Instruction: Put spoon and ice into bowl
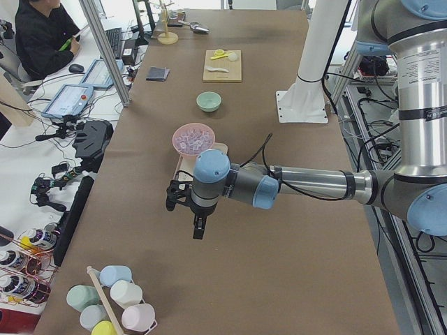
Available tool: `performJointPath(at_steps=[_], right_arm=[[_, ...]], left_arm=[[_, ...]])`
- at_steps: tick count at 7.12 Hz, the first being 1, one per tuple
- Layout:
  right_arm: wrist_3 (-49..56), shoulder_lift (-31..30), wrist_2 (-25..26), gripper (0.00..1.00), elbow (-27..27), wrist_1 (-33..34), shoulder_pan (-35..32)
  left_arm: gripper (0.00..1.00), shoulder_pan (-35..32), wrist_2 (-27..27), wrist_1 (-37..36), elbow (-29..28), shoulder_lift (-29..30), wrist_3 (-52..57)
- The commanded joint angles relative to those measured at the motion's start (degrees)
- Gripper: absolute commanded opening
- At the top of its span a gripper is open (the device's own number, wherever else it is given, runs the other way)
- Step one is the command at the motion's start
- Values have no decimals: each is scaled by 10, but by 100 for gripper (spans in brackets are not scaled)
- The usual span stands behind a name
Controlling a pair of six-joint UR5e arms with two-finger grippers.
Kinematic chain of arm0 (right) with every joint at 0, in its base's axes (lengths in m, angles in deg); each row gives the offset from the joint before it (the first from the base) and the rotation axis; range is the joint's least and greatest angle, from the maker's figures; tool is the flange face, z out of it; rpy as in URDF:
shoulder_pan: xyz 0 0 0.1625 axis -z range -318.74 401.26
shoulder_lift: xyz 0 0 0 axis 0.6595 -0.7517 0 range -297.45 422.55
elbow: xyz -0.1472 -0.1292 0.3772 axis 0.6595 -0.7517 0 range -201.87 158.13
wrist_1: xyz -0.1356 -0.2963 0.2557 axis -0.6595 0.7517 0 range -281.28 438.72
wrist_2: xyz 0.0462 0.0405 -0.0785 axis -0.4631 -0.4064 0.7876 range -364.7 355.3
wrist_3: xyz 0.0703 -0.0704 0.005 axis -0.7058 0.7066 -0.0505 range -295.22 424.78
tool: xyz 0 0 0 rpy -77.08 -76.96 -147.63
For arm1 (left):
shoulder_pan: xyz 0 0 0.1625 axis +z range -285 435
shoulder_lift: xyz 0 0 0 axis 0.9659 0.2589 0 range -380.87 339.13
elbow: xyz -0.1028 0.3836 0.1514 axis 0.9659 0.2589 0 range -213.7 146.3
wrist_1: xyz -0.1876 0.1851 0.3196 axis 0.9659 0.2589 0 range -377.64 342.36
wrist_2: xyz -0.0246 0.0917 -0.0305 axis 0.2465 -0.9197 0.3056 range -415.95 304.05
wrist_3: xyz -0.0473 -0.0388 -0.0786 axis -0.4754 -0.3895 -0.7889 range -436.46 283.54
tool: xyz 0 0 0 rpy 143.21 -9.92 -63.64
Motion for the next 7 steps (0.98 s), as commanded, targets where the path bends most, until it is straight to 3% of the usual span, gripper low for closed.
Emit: performJointPath(at_steps=[1, 7], right_arm=[[0, 1, 0, 100, 1, 0, 0], [2, 4, -49, 100, 1, -1, 0]], left_arm=[[98, 0, 0, -1, 0, 1, -5], [98, 1, 0, -2, 4, 12, -3]])
